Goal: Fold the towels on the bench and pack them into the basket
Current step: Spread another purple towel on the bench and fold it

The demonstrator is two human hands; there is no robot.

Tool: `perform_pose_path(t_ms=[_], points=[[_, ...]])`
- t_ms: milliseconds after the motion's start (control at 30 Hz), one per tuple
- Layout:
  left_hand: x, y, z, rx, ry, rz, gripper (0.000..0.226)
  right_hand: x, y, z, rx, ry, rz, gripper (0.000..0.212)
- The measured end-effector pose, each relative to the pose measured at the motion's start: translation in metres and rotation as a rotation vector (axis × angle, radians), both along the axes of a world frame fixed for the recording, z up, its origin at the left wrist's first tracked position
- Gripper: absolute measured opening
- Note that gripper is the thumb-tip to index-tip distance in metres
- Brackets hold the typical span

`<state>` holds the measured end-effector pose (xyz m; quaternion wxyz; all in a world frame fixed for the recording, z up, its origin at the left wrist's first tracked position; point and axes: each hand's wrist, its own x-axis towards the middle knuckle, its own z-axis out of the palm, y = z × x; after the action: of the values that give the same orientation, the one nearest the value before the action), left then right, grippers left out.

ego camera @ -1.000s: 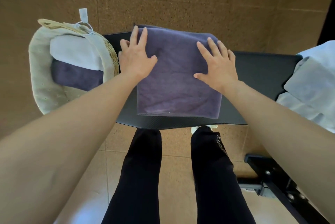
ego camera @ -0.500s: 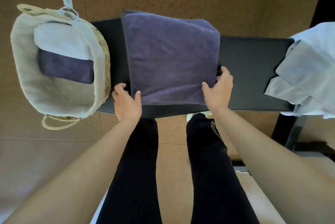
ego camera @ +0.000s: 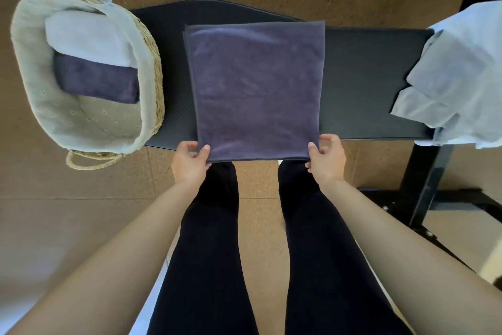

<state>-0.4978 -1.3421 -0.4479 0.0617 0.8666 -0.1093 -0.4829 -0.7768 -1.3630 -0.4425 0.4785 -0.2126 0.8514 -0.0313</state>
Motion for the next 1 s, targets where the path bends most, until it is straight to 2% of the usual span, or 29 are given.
perform_pose_path(t_ms=[100,233,267,367,533,633,767,900,967,1000], points=[[0.009,0.0,0.016,-0.104,0.092,0.067,0.027,-0.005,0.001,0.015,-0.059,-0.082,-0.032,0.048],[0.026,-0.022,0.025,-0.2,0.299,0.183,0.012,-0.009,-0.025,0.025,-0.162,-0.248,-0.201,0.022],[0.03,-0.031,0.025,-0.207,0.365,0.233,0.016,-0.01,-0.036,0.027,-0.175,-0.289,-0.26,0.018],[0.037,-0.061,0.025,-0.225,0.544,0.435,0.024,-0.011,-0.073,0.03,-0.149,-0.455,-0.457,0.017],[0.033,-0.118,0.019,-0.193,0.659,0.751,0.015,-0.013,-0.128,0.022,-0.103,-0.642,-0.731,0.013],[0.03,-0.148,0.014,-0.19,0.677,0.821,0.014,-0.01,-0.151,0.016,-0.104,-0.667,-0.805,0.013],[0.027,-0.177,0.008,-0.165,0.656,0.824,0.012,-0.006,-0.176,0.007,-0.112,-0.664,-0.802,0.012],[0.024,-0.194,0.003,-0.236,0.604,0.838,0.024,0.0,-0.197,-0.002,-0.126,-0.642,-0.813,0.013],[0.02,-0.197,0.003,-0.325,0.531,0.81,0.026,0.002,-0.202,-0.006,-0.179,-0.554,-0.77,0.017],[0.016,-0.197,0.004,-0.363,0.443,0.73,0.024,0.002,-0.202,-0.009,-0.227,-0.457,-0.679,0.019]])
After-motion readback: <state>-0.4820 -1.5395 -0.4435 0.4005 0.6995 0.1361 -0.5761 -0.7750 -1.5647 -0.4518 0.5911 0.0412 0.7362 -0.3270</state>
